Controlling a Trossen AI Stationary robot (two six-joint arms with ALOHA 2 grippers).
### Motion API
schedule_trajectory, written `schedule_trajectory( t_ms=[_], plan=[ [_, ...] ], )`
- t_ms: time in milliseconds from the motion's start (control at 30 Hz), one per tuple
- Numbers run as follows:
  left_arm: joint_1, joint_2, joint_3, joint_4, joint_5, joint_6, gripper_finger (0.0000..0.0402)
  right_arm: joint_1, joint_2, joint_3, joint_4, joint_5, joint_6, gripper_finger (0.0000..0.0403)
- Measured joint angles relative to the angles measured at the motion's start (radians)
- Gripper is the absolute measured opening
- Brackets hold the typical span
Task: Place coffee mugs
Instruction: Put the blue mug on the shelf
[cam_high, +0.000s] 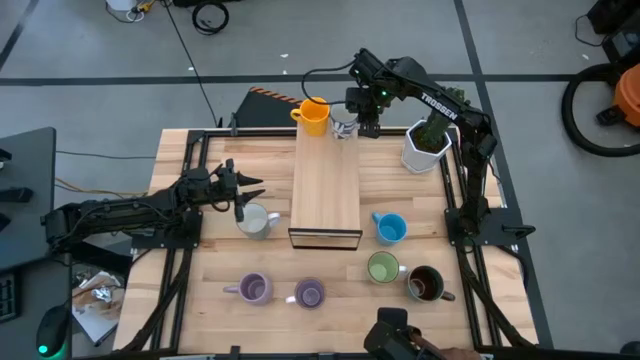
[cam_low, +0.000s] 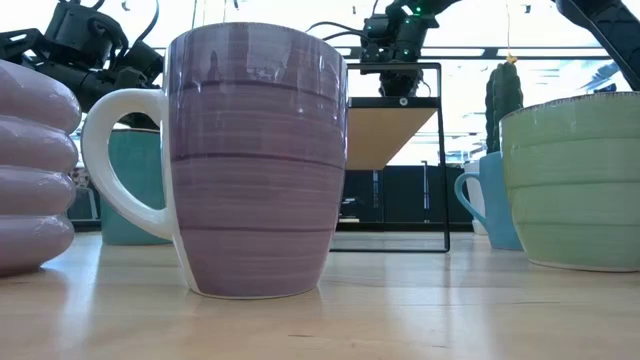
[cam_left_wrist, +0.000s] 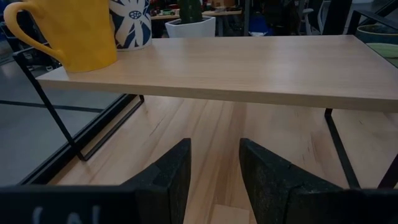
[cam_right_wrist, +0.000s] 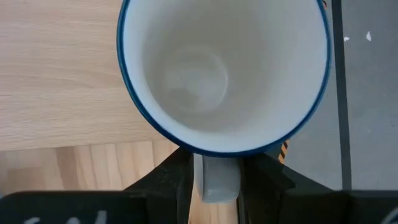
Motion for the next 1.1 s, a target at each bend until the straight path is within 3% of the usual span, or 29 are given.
schedule_trajectory(
  t_ms=[600,1100],
  plan=[
    [0.000,0.000,0.000,0.000,0.000,0.000,0.0142,0.000,-0.005,-0.001,-0.005,0.015,0.007,0.0131],
    [0.000,0.000,0.000,0.000,0.000,0.000,0.0142,0.000,-0.034,-0.001,-0.018,0.003,0.064,0.0215]
  ],
)
